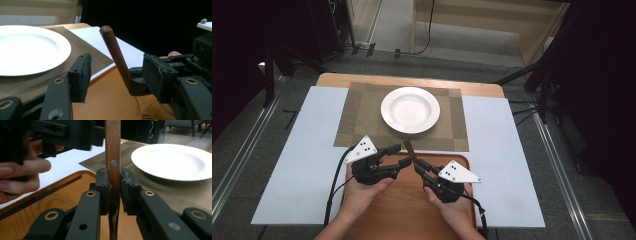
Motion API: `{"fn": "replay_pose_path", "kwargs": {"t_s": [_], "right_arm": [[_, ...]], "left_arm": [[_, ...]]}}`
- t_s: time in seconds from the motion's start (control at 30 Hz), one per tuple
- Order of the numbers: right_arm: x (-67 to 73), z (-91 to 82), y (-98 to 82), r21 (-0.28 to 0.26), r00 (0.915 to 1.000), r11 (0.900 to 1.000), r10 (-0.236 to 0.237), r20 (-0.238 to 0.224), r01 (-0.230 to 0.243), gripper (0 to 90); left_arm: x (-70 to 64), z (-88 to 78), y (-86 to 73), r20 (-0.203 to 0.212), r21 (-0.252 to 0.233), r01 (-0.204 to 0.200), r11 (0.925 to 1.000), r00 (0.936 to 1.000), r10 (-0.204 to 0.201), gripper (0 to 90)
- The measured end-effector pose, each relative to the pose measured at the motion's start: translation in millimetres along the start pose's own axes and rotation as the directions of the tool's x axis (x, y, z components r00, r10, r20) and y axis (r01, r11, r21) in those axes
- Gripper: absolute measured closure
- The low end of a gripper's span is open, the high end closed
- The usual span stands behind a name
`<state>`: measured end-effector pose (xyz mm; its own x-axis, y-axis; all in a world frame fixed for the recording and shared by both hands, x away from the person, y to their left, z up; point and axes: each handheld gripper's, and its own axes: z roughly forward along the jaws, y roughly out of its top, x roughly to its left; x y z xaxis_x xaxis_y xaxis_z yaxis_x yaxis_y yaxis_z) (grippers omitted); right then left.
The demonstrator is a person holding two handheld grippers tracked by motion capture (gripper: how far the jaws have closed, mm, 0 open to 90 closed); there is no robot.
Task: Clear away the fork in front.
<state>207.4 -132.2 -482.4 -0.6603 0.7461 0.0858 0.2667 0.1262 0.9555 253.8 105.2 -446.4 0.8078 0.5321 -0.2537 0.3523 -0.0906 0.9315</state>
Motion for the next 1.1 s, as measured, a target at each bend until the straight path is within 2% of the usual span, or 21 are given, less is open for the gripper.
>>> {"fn": "replay_pose_path", "kwargs": {"t_s": [0.13, 0.3, 0.33, 0.4, 0.5, 0.57, 0.6, 0.67, 0.73, 0.8, 0.83, 0.87, 0.93, 1.0, 1.03, 1.07, 1.1], "right_arm": [[4.3, 0.4, -0.3, -0.004, 1.0000, 1.000, -0.006, -0.002, 0.006, 76.1], [11.5, 1.1, -0.3, -0.009, 0.9992, 0.999, -0.040, 0.005, 0.040, 76.1], [13.9, 1.0, -0.4, -0.013, 0.9988, 0.999, -0.049, 0.010, 0.049, 76.1], [15.0, 0.9, -0.4, -0.016, 0.9984, 0.998, -0.055, 0.014, 0.056, 76.1], [17.7, 1.2, -0.8, -0.015, 0.9969, 0.997, -0.074, 0.028, 0.074, 76.1], [20.4, 2.0, -1.7, -0.017, 0.9956, 0.996, -0.089, 0.029, 0.090, 76.1], [21.2, 1.9, -1.6, -0.019, 0.9957, 0.996, -0.088, 0.030, 0.089, 76.1], [21.8, 2.1, -1.3, -0.021, 0.9955, 0.996, -0.089, 0.031, 0.090, 76.0], [22.5, 3.5, -1.4, -0.021, 0.9955, 0.996, -0.091, 0.028, 0.091, 75.7], [23.6, 3.7, -1.8, -0.045, 0.9956, 0.995, -0.093, 0.015, 0.093, 74.9], [22.7, 4.4, 0.0, -0.073, 0.9943, 0.993, -0.099, -0.041, 0.096, 58.4], [22.7, 4.4, 0.0, -0.073, 0.9943, 0.993, -0.099, -0.041, 0.096, 58.4], [21.6, 4.2, 1.4, -0.114, 0.9902, 0.986, -0.131, -0.047, 0.125, 45.5], [19.9, 1.6, 2.8, -0.103, 0.9912, 0.987, -0.128, -0.034, 0.124, 38.8], [16.2, -3.2, 4.3, -0.089, 0.9940, 0.990, -0.108, -0.017, 0.106, 33.0], [16.2, -3.2, 4.3, -0.089, 0.9940, 0.990, -0.108, -0.017, 0.106, 33.0], [13.7, -6.3, 5.4, -0.084, 0.9947, 0.991, -0.102, -0.007, 0.101, 28.3]], "left_arm": [[-1.3, 1.0, -0.5, 0.007, 0.000, 0.014, 0.9999, 0.9999, -0.014, 45.2], [-2.4, 2.9, -1.6, 0.006, 0.010, 0.042, 0.9990, 0.9991, -0.043, 49.6], [-2.4, 3.7, -2.5, 0.002, 0.017, 0.066, 0.9977, 0.9978, -0.066, 51.9], [-1.9, 4.1, -3.1, -0.002, 0.024, 0.077, 0.9967, 0.9970, -0.077, 54.2], [-0.2, 4.0, -4.2, 0.026, 0.017, 0.122, 0.9924, 0.9922, -0.122, 58.5], [-0.7, 3.2, -4.2, 0.033, 0.009, 0.120, 0.9927, 0.9921, -0.121, 70.5], [-0.8, 2.3, -4.2, 0.036, 0.005, 0.122, 0.9925, 0.9919, -0.122, 73.2], [0.3, 1.6, -4.2, 0.078, 0.002, 0.134, 0.9910, 0.9880, -0.133, 75.3], [-1.8, -0.1, -3.7, 0.063, -0.005, 0.117, 0.9931, 0.9912, -0.117, 77.6], [0.5, -2.8, -2.6, 0.078, -0.013, 0.127, 0.9919, 0.9891, -0.125, 78.7], [2.1, -4.3, -1.8, 0.082, -0.014, 0.131, 0.9913, 0.9883, -0.129, 78.9], [3.5, -5.9, -1.2, 0.084, -0.016, 0.130, 0.9913, 0.9881, -0.129, 78.9], [6.2, -9.0, -0.3, 0.087, -0.022, 0.134, 0.9907, 0.9874, -0.132, 78.9], [9.0, -11.8, 0.5, 0.090, -0.020, 0.126, 0.9918, 0.9882, -0.124, 79.0], [10.4, -13.2, 0.8, 0.092, -0.021, 0.128, 0.9915, 0.9877, -0.126, 79.0], [11.8, -14.5, 1.3, 0.100, -0.016, 0.130, 0.9914, 0.9867, -0.128, 79.0], [12.9, -15.9, 1.6, 0.102, -0.013, 0.127, 0.9918, 0.9869, -0.125, 79.0]]}}
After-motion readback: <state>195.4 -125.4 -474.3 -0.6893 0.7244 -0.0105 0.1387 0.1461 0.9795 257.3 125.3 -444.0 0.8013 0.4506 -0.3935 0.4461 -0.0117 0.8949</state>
